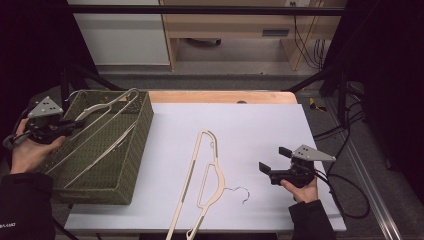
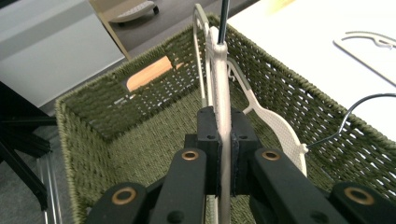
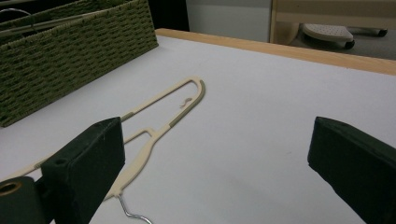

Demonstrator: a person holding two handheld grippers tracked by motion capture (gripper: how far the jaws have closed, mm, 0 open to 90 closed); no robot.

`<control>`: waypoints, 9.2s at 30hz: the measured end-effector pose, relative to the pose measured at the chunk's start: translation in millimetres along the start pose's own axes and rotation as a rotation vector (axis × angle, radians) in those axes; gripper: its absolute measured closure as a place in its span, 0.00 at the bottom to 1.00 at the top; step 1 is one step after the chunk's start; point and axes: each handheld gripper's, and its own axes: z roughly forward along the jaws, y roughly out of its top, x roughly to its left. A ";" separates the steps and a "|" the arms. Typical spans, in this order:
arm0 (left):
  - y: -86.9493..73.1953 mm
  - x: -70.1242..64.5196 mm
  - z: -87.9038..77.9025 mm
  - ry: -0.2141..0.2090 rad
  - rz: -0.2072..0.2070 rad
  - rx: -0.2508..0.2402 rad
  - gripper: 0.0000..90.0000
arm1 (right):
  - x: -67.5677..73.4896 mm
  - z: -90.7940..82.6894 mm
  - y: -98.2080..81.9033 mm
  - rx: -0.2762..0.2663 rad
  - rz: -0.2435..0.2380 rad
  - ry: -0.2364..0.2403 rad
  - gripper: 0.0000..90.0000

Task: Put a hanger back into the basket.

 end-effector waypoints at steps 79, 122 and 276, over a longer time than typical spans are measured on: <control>15.3 -154.8 9.9 -0.170 -0.191 -0.327 0.11 | 7.3 4.0 -2.8 0.020 -0.030 0.078 0.05; -24.4 -266.1 89.0 -0.304 -0.074 -0.150 0.16 | 53.4 69.6 -37.1 0.336 -0.218 0.258 0.38; 49.3 -241.9 30.3 -0.276 -0.149 -0.100 0.96 | 1.2 -0.1 -4.7 0.029 0.004 0.037 0.01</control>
